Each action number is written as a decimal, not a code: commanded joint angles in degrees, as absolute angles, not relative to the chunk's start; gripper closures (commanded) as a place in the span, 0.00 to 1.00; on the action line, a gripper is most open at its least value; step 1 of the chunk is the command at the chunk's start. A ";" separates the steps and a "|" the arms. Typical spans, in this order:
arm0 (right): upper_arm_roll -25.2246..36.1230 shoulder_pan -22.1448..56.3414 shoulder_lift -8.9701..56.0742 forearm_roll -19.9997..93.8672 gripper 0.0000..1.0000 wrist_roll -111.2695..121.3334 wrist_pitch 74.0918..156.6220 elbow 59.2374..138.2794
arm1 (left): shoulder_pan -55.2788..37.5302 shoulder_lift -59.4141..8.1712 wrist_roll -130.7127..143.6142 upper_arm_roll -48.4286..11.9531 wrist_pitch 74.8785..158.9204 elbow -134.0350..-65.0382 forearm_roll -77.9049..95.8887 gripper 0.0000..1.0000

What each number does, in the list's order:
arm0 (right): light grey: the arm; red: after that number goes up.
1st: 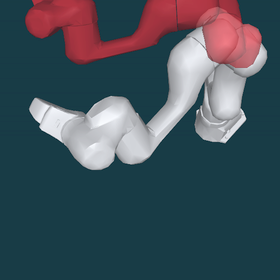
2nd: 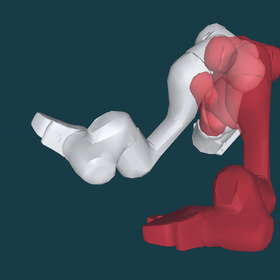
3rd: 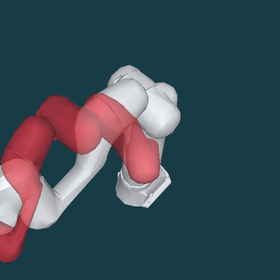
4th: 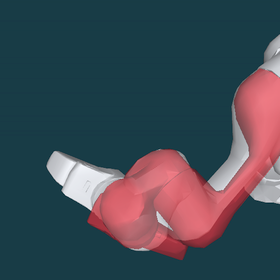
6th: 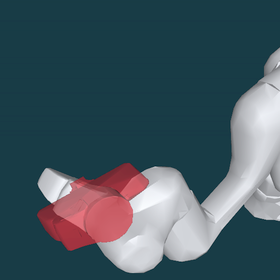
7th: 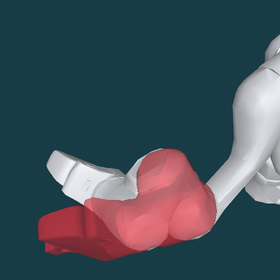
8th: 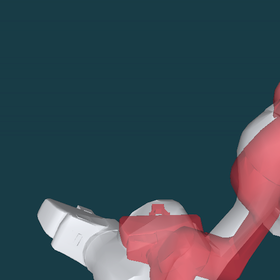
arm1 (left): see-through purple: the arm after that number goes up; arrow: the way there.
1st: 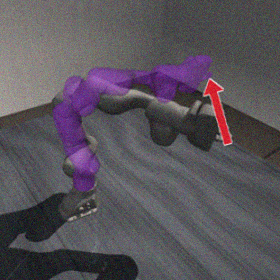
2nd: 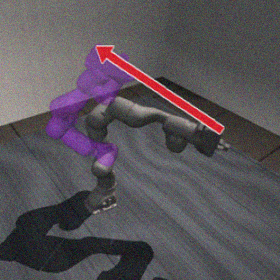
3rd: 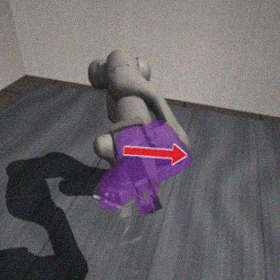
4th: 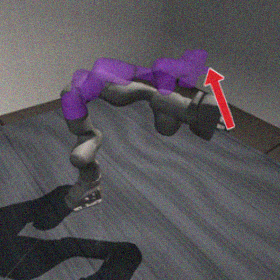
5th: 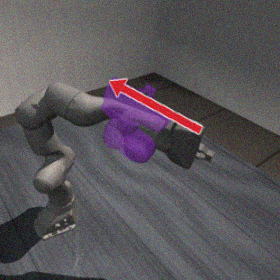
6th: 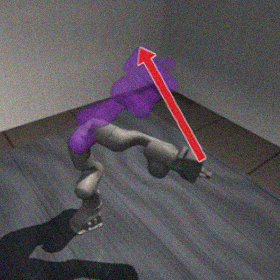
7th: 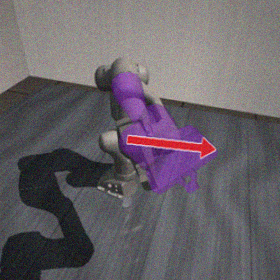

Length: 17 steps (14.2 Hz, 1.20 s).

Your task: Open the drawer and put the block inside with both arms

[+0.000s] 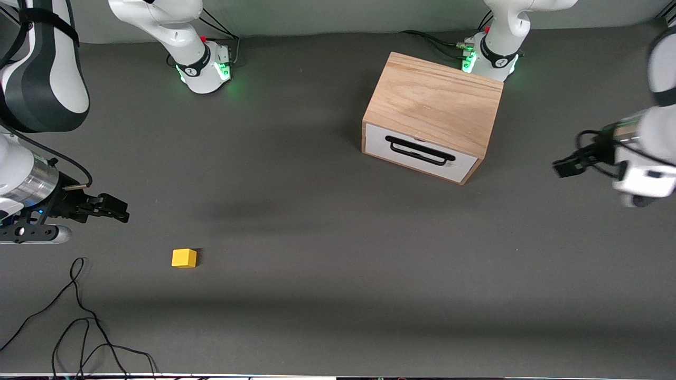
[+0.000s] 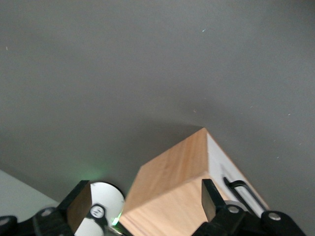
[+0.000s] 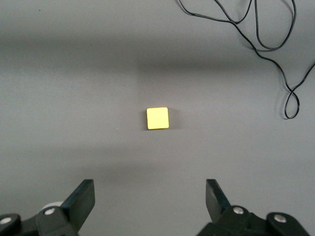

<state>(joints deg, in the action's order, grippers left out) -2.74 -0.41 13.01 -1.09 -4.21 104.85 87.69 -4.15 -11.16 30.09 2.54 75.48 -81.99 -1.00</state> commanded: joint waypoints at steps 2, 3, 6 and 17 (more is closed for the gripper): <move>-2.90 -0.53 13.62 -1.93 0.00 -4.04 104.41 86.49 | -2.01 -10.11 24.69 1.76 75.06 -83.05 -0.70 0.01; -2.90 -0.53 13.62 -1.93 0.00 -4.04 104.41 86.48 | -3.24 -10.37 27.57 1.41 75.23 -83.06 -0.62 0.01; -2.90 -0.53 13.54 -1.93 0.00 -3.96 104.41 86.66 | -8.33 -11.42 37.94 0.97 76.99 -83.23 0.96 0.01; -2.11 -0.44 13.10 -1.67 0.00 -4.04 104.41 87.98 | -27.33 -20.29 71.62 0.97 87.88 -83.85 3.69 0.01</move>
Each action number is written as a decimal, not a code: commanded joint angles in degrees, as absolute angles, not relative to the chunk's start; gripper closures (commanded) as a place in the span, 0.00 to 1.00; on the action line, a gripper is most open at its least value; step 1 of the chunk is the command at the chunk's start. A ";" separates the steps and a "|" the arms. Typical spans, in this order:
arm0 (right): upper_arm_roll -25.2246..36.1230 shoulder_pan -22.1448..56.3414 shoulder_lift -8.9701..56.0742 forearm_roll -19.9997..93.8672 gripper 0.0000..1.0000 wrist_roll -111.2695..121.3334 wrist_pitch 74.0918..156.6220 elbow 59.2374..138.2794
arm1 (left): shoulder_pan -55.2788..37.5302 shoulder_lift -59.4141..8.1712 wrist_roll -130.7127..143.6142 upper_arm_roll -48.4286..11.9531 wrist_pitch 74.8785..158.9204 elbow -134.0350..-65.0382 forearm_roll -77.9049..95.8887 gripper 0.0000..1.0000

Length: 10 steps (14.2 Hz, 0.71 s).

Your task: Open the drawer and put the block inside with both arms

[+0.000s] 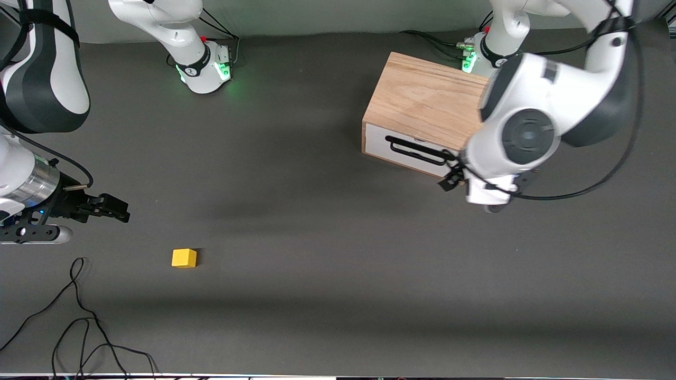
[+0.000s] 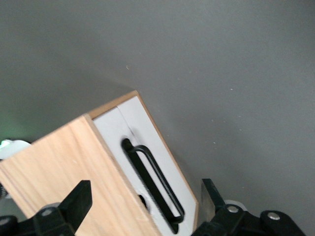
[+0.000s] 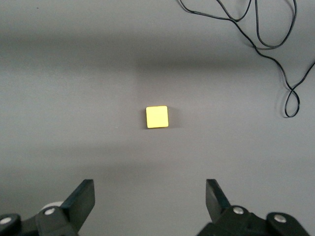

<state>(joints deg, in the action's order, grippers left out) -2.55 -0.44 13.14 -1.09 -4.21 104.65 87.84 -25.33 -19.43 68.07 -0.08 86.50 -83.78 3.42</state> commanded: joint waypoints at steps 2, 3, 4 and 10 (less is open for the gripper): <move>-2.11 -0.44 13.10 -1.41 0.00 -4.04 104.41 88.15 | -28.56 -23.10 73.73 0.97 90.08 -84.11 3.78 0.02; -2.11 -0.44 13.10 -1.41 0.00 -4.04 104.41 88.15 | -29.09 -24.59 74.70 0.88 91.83 -84.55 4.13 0.02; -2.11 -0.44 13.01 -1.32 0.00 -4.04 104.41 88.15 | -29.70 -25.65 75.40 0.88 93.76 -85.33 4.48 0.02; -2.11 0.17 12.92 -1.32 0.00 -4.48 104.41 88.24 | -30.23 -27.69 75.59 0.88 98.44 -90.08 8.53 0.02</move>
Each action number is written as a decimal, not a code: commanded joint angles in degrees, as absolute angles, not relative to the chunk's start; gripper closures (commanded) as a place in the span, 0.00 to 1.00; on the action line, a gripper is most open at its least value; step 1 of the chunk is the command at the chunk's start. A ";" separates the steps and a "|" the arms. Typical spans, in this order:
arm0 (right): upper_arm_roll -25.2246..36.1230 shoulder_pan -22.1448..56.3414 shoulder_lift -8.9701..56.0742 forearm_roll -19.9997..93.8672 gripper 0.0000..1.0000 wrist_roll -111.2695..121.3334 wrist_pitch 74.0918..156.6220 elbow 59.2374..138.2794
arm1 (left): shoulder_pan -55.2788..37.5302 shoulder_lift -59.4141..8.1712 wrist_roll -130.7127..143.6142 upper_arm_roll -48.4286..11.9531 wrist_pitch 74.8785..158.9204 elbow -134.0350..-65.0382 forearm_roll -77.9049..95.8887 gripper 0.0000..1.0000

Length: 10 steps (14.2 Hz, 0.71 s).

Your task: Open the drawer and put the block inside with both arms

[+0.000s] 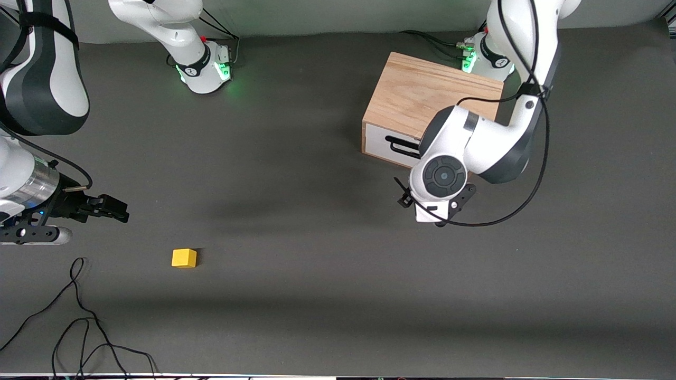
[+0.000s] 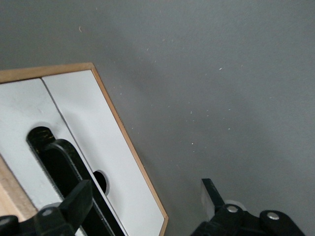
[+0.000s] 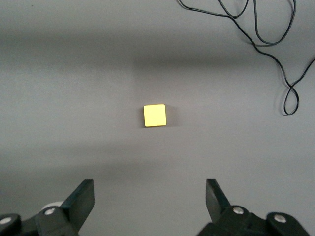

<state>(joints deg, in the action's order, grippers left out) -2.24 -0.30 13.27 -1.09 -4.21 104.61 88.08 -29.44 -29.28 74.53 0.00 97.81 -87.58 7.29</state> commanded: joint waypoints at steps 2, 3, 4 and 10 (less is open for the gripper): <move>-2.11 0.26 12.92 -1.32 0.00 -4.57 104.41 88.24 | -30.50 -27.68 76.02 0.88 98.44 -91.31 8.61 0.02; -2.11 0.26 12.92 -1.32 0.00 -4.66 104.41 88.24 | -30.50 -27.69 76.90 0.88 98.44 -91.93 8.61 0.02; -2.11 0.26 12.92 -1.32 0.00 -4.75 104.41 88.33 | -30.93 -27.42 78.04 0.88 98.26 -92.80 8.61 0.02; -2.11 0.18 12.74 -1.32 0.00 -4.66 104.41 88.86 | -32.34 -26.81 81.56 0.88 97.39 -95.89 8.61 0.02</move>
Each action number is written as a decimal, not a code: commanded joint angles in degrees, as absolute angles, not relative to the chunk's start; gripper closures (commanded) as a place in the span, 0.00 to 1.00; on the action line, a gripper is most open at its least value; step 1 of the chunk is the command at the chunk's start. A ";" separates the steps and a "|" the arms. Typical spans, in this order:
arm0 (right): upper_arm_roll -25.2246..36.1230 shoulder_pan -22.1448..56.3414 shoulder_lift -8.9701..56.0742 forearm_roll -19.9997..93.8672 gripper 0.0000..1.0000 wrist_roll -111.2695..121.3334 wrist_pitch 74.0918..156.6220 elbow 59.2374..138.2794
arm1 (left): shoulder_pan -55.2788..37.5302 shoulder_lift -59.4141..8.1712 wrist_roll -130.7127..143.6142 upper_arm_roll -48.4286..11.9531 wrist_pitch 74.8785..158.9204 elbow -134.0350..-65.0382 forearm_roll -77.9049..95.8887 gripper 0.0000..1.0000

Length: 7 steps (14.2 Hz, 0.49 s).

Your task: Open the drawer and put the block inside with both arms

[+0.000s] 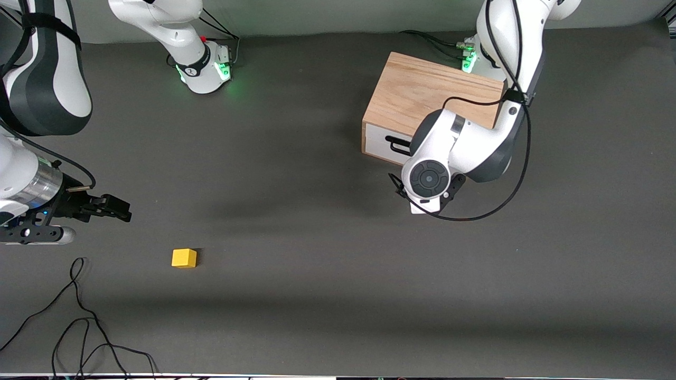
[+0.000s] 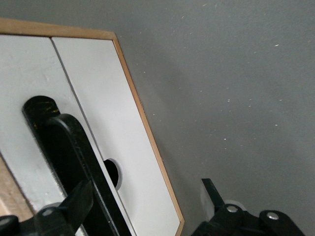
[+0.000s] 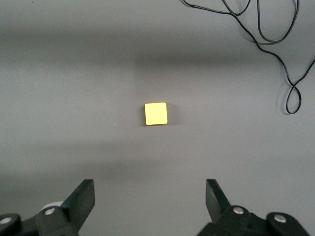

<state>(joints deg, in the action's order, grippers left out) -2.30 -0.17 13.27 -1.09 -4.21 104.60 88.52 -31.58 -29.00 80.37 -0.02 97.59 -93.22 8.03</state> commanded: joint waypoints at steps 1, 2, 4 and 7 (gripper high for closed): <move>-2.11 0.18 12.74 -1.32 0.00 -4.66 104.41 88.86 | -32.34 -26.81 81.65 0.88 96.69 -96.06 8.61 0.02; -2.11 0.18 12.74 -1.32 0.00 -4.66 104.41 88.86 | -32.34 -26.72 81.74 0.88 95.81 -96.33 8.61 0.02; -2.11 0.18 12.74 -1.32 0.00 -4.66 104.41 88.86 | -32.26 -26.81 81.74 0.88 95.10 -96.59 8.61 0.02; -2.11 0.18 12.74 -1.32 0.00 -4.66 104.59 88.86 | -32.34 -26.89 81.74 0.88 95.53 -98.52 8.61 0.02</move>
<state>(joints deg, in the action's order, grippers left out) -2.30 -0.17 13.27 -1.09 -4.21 104.60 88.53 -31.59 -28.67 80.79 0.21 95.31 -95.55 8.03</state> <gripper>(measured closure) 0.000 0.022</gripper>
